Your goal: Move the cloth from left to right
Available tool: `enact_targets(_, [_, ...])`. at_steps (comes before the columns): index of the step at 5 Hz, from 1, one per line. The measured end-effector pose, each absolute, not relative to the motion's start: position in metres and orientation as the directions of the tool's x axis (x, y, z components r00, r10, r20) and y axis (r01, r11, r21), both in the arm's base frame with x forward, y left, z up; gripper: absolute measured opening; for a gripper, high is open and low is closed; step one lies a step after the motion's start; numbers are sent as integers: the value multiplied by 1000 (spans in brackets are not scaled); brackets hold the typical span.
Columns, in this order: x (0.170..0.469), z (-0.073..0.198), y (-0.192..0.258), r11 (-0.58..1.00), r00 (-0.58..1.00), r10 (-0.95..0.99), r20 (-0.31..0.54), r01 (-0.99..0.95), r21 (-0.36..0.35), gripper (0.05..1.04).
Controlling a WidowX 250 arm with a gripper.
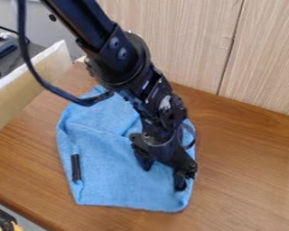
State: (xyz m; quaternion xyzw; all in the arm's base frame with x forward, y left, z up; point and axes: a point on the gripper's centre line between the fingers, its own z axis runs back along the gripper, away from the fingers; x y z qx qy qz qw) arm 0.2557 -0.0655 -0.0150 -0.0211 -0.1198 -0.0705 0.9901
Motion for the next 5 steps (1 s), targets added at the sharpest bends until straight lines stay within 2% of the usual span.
enact_targets(1, [257, -6, -61, 991, 961, -116, 250, 128, -33, 999])
enact_targets(3, [262, 30, -65, 988, 934, -126, 334, 148, -42, 999])
enact_targets(5, [252, 71, -56, 987, 903, -117, 413, 151, -52, 999])
